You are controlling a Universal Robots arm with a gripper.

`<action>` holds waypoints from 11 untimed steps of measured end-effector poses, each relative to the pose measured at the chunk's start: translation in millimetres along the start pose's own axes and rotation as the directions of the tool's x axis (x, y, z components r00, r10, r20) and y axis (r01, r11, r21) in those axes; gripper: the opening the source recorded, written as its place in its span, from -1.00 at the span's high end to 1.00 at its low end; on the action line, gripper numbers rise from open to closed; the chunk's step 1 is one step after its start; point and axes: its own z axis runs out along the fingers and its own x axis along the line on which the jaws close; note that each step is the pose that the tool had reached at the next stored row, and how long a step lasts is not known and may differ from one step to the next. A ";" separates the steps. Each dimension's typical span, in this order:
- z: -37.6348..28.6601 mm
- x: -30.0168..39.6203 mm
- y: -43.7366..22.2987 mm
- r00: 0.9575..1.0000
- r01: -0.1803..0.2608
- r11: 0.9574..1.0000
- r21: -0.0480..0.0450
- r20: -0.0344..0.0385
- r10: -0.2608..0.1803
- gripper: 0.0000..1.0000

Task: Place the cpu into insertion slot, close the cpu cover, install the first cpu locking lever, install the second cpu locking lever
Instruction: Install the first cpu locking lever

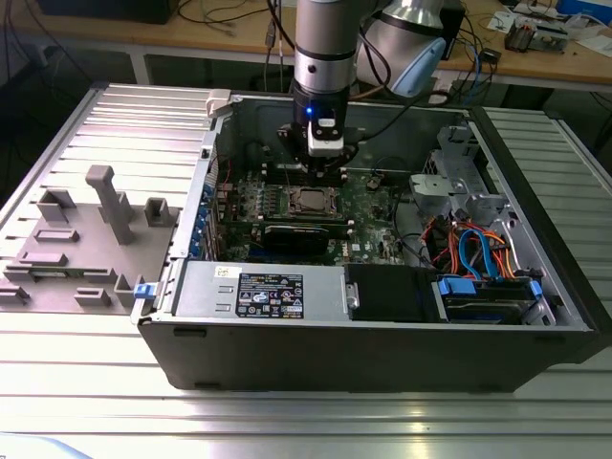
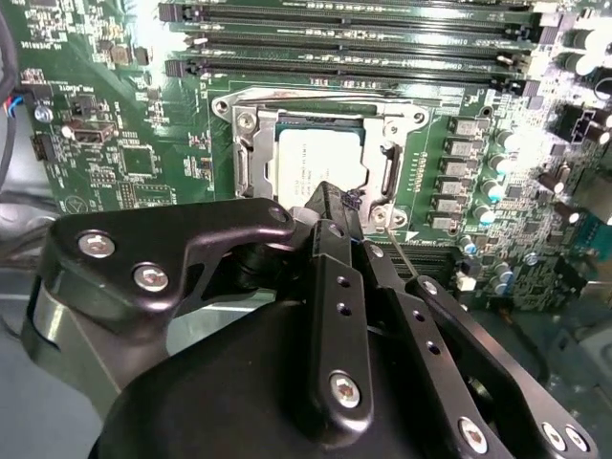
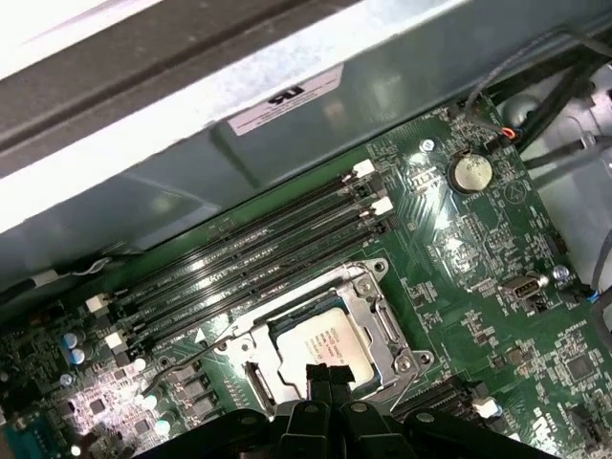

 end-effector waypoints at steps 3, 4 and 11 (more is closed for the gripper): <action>0.0 0.0 0.0 1.000 0.008 1.000 0.000 0.000 -0.008 0.79; 0.0 0.0 0.0 1.000 0.008 1.000 0.000 0.000 -0.008 0.79; 0.2 0.0 0.0 0.997 0.077 0.997 -0.002 0.000 -0.077 0.79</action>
